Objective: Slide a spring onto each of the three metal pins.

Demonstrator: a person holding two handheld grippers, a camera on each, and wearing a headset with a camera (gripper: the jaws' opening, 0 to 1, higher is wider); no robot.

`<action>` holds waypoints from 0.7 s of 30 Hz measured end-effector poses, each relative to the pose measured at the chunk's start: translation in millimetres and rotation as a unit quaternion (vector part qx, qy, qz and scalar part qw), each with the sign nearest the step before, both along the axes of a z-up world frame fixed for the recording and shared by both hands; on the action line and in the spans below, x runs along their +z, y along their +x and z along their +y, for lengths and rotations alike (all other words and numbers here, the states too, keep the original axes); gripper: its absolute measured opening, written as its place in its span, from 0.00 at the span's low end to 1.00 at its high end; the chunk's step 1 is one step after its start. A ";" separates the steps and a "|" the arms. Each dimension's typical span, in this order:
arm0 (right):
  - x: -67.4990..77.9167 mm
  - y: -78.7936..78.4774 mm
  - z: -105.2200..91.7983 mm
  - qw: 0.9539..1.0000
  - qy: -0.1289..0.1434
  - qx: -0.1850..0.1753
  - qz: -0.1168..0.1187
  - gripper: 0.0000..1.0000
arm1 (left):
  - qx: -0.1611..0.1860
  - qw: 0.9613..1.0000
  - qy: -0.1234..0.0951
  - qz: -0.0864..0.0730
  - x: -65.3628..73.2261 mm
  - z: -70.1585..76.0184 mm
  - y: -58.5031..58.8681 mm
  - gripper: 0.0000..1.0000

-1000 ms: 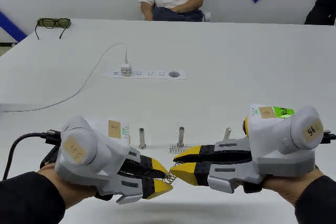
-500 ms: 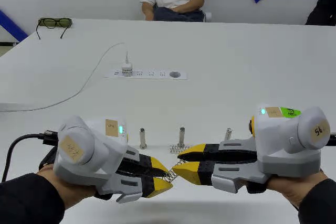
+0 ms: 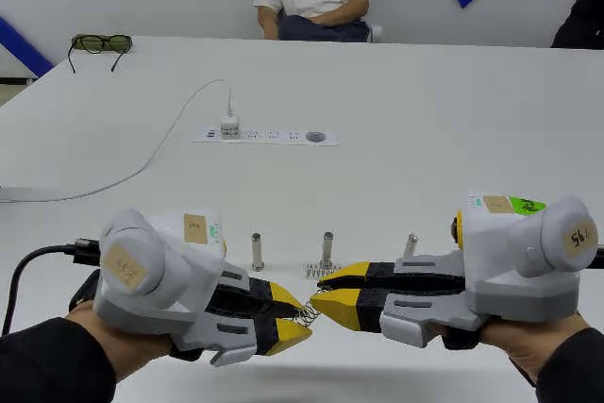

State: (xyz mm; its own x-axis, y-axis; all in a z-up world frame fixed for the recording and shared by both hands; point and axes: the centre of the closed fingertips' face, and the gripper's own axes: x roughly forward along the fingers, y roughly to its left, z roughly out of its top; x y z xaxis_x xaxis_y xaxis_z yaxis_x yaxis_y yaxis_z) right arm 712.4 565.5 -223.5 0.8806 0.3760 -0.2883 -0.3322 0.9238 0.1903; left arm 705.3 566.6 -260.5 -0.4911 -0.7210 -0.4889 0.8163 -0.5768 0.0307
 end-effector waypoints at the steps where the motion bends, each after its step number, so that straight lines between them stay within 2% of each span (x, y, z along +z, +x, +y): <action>1: -1.3 0.0 -0.8 1.000 0.004 -0.002 0.004 0.14 | 0.004 1.000 -0.005 0.006 2.4 -0.7 1.3 0.09; 9: 1.1 1.1 1.2 1.000 0.011 -0.002 -0.002 0.13 | 0.006 1.000 0.001 0.001 -0.4 0.6 2.8 0.09; 14: 1.8 2.3 1.1 1.000 0.005 -0.003 -0.004 0.12 | 0.006 1.000 0.000 0.004 -1.1 -0.6 2.1 0.09; 21: 5.4 10.5 7.9 1.000 -0.009 0.005 -0.006 0.12 | 0.003 1.000 -0.002 -0.001 -1.6 -2.1 -0.1 0.10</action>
